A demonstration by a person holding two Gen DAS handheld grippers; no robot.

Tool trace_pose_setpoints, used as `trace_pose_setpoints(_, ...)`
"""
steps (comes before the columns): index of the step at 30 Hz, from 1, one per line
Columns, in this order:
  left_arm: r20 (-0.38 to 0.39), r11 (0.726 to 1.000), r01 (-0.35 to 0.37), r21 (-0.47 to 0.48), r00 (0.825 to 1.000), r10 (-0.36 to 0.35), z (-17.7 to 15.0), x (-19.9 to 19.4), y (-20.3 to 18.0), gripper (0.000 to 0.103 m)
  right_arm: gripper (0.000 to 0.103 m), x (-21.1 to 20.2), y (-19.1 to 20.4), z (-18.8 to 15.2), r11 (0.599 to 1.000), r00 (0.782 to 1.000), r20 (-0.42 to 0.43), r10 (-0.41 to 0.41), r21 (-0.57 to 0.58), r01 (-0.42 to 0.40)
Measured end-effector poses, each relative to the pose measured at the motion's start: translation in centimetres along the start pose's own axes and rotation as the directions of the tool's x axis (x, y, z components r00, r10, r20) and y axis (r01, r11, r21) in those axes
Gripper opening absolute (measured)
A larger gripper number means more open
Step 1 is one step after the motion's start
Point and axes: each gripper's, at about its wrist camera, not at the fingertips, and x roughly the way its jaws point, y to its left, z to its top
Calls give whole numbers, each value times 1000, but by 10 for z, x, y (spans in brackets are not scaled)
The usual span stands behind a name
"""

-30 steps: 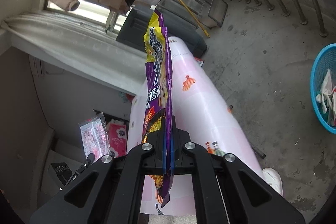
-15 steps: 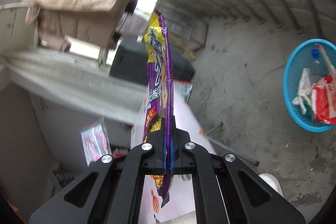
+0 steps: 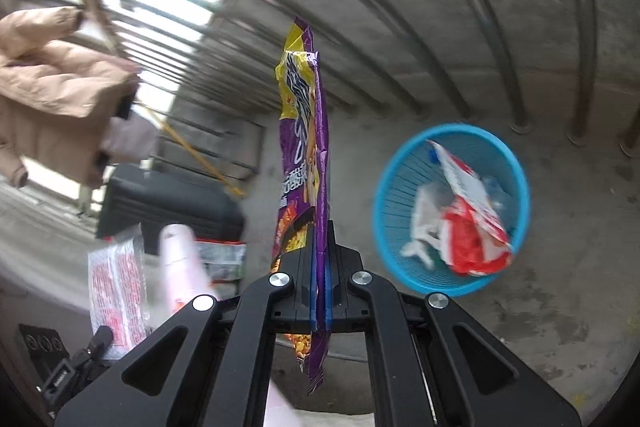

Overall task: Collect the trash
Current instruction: 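Carry the packet and noodle bag to the wastebasket and open both tools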

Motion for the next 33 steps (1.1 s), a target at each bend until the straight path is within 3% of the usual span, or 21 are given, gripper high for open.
trace_pose_setpoints(5,-111,1000,12,-21,994,-14,2,71,-11,0,3,35,-32,4,998,997,-62,-54,43,56)
trace_pose_setpoints(8,-159,1000,6,-25,987,-10,2,103,-17,0,5,63,-56,10,989,987,-70,-143,29,145)
trace_pose_setpoints(12,-213,1000,-16,-15,977,12,-4,134,-22,0,17,98,-109,19,938,935,-132,-330,69,341)
trace_pose_setpoints(13,-222,1000,-19,-15,975,15,-3,138,-23,0,20,99,-117,21,930,928,-138,-347,78,359)
trace_pose_setpoints(14,-232,1000,-26,-14,973,22,-4,144,-23,0,22,97,-124,21,925,925,-138,-353,97,367)
trace_pose_setpoints(16,-243,999,-30,-13,970,26,-5,154,-24,0,40,85,-135,21,929,939,-102,-328,143,340)
trace_pose_setpoints(17,-250,999,-33,-15,968,29,-6,160,-24,0,43,78,-137,22,929,942,-70,-330,155,337)
trace_pose_setpoints(24,-310,999,-15,-48,951,-1,-5,214,-34,1,44,50,-144,31,937,955,24,-297,199,286)
trace_pose_setpoints(25,-315,998,-19,-52,949,2,-5,224,-34,4,44,49,-144,32,939,958,26,-286,208,275)
trace_pose_setpoints(26,-332,998,-31,-59,943,10,-7,240,-34,14,44,46,-143,37,939,960,24,-281,213,269)
trace_pose_setpoints(27,-359,997,-55,-63,933,28,-10,256,-33,33,44,45,-145,37,939,961,20,-275,219,264)
trace_pose_setpoints(28,-384,995,-88,-53,921,61,-15,267,-32,42,44,45,-147,37,937,963,10,-269,235,259)
trace_pose_setpoints(29,-416,988,-155,-17,899,134,-21,282,-31,50,44,45,-145,38,935,964,5,-266,245,257)
trace_pose_setpoints(31,-450,974,-223,35,867,215,-28,297,-31,50,44,44,-146,36,933,966,-2,-259,257,251)
trace_pose_setpoints(33,-467,971,-236,34,855,225,-31,297,-28,50,44,45,-145,34,932,964,-5,-265,254,257)
